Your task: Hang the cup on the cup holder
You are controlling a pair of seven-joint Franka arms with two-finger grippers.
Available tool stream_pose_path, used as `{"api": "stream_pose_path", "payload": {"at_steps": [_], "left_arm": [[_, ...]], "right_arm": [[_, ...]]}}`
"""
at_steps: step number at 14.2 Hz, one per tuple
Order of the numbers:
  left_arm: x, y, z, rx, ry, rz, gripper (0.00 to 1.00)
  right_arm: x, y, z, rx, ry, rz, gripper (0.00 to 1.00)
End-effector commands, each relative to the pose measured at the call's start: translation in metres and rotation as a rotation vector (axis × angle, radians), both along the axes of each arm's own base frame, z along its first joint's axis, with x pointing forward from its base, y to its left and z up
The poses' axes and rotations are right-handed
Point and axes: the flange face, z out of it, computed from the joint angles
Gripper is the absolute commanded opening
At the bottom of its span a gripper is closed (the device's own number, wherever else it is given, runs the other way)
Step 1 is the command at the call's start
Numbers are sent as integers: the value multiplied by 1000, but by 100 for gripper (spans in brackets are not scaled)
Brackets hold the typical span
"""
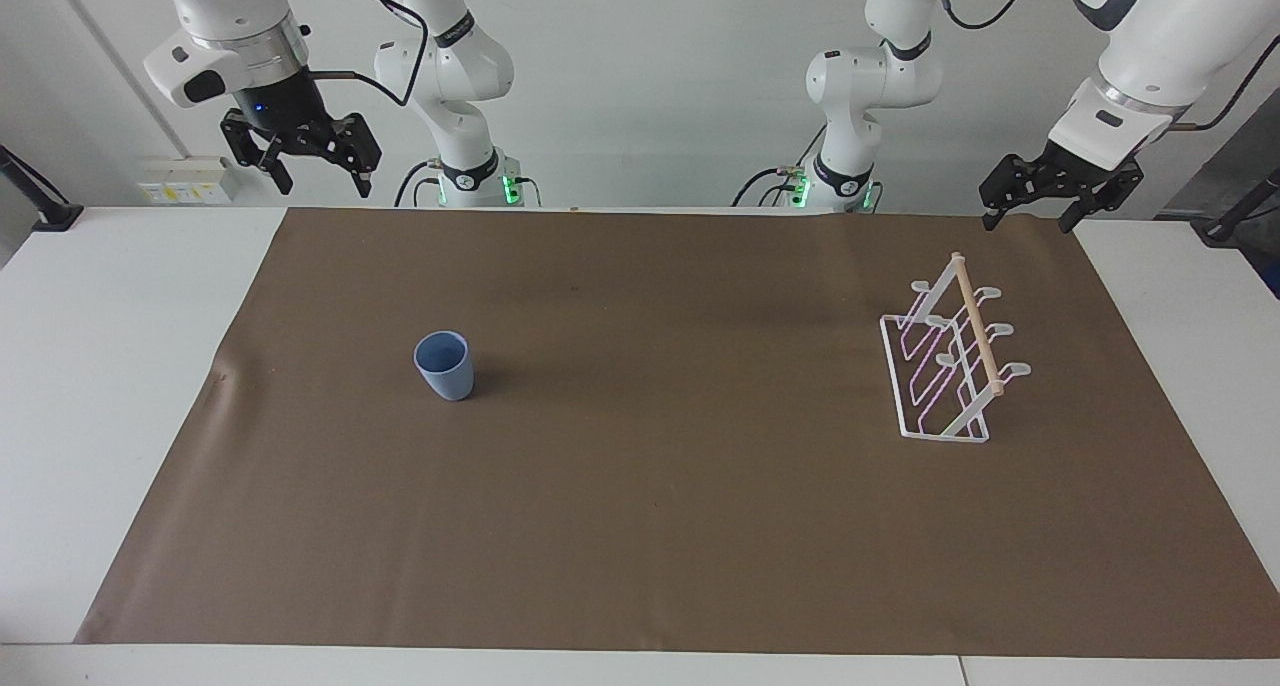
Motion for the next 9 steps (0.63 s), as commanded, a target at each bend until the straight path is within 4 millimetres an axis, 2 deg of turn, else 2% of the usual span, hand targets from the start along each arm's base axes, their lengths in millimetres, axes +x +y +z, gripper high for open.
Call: {"api": "stream_pose_path", "payload": {"at_steps": [1,9], "left_arm": [[-3,4,5,15,-14,-1,100],[-6,3,4,16,-4,1,100]], "right_arm": [[-7,1,-2,4,-18,1,100],[-10,-2,-6,10,-26,16,100]]}}
